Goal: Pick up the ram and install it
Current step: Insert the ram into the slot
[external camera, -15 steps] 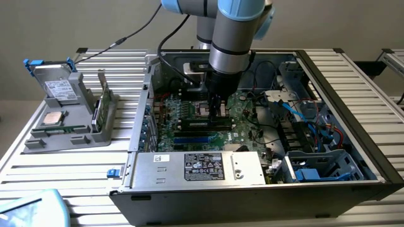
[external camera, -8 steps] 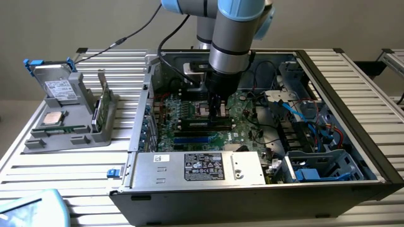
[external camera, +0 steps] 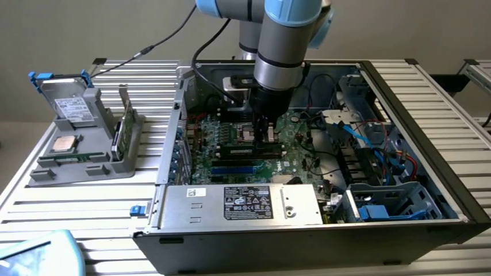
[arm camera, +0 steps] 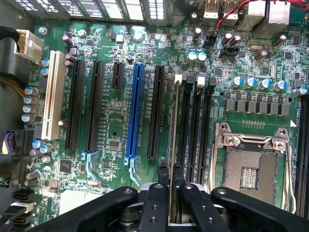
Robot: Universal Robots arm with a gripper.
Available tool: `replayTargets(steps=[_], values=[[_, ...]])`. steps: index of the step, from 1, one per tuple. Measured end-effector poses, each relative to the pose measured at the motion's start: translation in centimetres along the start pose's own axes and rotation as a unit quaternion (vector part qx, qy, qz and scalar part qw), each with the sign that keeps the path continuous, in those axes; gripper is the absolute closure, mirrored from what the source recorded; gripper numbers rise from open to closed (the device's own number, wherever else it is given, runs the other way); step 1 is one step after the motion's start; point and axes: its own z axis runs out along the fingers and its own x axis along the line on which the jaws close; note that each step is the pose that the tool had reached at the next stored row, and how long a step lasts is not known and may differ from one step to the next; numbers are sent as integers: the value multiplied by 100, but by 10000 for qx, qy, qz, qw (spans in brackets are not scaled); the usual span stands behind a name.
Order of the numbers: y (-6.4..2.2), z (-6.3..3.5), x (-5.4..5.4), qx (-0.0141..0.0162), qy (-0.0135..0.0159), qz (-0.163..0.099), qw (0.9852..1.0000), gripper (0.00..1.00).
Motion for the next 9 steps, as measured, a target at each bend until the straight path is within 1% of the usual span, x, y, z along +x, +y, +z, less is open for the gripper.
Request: replayTargets(steps=[6, 9], values=[[-5, 4, -2, 3, -5, 0, 10000, 86], [-13, 1, -2, -1, -3, 1, 10000, 86]])
